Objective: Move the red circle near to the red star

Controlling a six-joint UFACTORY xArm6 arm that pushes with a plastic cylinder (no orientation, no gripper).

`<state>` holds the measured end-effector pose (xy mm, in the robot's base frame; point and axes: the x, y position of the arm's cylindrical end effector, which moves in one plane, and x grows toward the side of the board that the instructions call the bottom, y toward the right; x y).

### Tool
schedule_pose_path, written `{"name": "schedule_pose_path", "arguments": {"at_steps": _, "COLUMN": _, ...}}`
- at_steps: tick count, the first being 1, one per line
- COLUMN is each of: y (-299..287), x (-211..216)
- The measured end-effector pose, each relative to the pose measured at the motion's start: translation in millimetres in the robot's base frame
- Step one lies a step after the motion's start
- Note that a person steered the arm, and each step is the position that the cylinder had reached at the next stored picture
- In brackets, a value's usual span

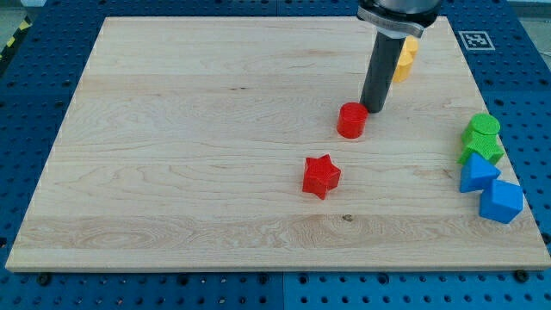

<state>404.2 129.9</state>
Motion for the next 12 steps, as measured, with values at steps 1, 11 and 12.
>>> {"name": "schedule_pose_path", "arguments": {"at_steps": 1, "y": -19, "x": 7}}
{"name": "schedule_pose_path", "arguments": {"at_steps": 11, "y": -68, "x": 37}}
{"name": "schedule_pose_path", "arguments": {"at_steps": 12, "y": -89, "x": 37}}
